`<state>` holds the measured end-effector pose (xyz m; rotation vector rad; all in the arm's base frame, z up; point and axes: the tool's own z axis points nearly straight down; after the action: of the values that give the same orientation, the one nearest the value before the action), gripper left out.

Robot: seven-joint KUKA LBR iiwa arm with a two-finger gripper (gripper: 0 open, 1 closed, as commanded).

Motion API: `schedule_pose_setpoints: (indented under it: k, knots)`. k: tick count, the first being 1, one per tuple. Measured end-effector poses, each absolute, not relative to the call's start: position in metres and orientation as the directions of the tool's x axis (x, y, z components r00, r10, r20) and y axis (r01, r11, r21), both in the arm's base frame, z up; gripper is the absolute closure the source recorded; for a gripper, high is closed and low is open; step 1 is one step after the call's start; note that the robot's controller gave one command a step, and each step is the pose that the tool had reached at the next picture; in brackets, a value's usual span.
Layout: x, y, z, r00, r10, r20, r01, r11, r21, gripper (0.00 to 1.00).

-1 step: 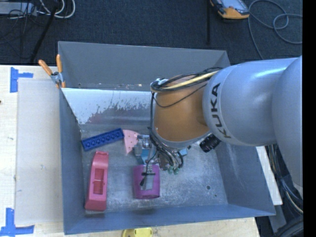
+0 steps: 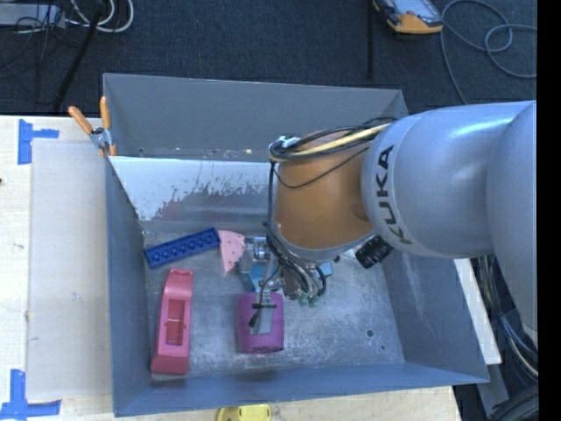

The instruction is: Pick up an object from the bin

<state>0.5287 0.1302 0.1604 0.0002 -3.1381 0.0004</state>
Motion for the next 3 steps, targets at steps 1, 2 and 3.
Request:
schedule_pose_setpoints:
  k: [1,2,3]
  knots:
    - [0.522,0.120,0.141,-0.994,-0.113,-0.007,-0.113,0.994,0.002,0.00]
    - [0.500,0.071,0.121,-0.935,-0.355,0.002,-0.355,0.935,-0.002,1.00]
    - [0.500,0.071,0.121,-0.935,-0.354,0.002,-0.354,0.935,-0.002,1.00]
